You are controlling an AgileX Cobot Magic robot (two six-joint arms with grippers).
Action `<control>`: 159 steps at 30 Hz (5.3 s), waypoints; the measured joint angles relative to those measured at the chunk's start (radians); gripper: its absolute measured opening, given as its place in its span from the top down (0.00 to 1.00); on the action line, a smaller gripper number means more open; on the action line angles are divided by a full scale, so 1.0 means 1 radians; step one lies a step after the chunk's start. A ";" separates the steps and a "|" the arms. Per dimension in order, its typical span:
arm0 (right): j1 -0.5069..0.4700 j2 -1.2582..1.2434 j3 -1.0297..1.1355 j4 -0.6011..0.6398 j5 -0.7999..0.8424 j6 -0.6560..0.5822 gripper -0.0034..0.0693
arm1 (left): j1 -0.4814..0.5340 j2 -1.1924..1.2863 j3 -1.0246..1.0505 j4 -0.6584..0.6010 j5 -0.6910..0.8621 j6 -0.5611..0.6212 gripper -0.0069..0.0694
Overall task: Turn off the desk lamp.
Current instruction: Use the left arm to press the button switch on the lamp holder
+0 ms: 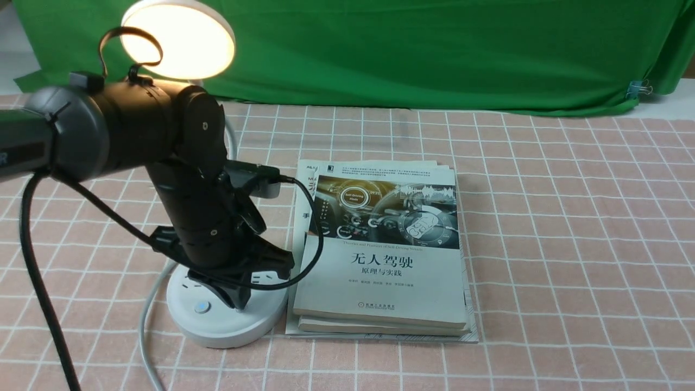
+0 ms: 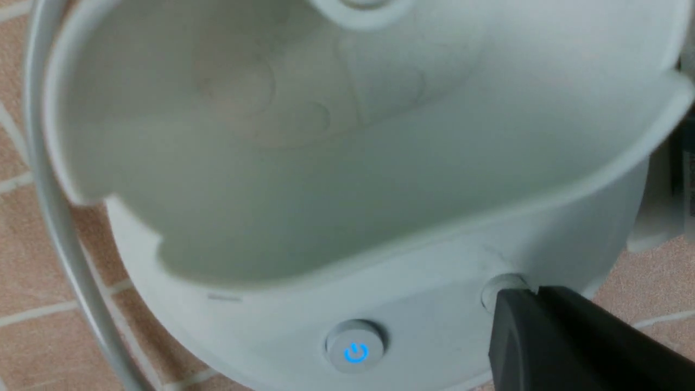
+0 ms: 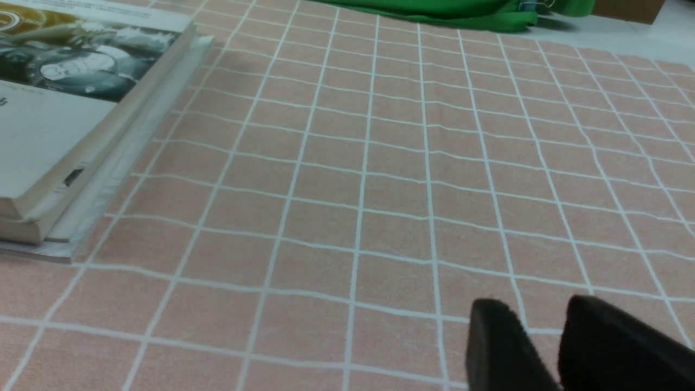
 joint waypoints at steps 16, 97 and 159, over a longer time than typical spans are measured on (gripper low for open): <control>0.000 0.000 0.000 0.000 0.000 0.000 0.62 | 0.000 0.040 -0.011 0.001 -0.001 0.000 0.90; 0.000 0.000 0.000 -0.001 0.000 0.000 0.62 | -0.009 -0.216 0.123 -0.004 -0.163 -0.007 0.90; 0.000 0.000 0.000 0.000 0.000 0.000 0.62 | -0.009 -0.100 0.122 0.003 -0.190 -0.004 0.90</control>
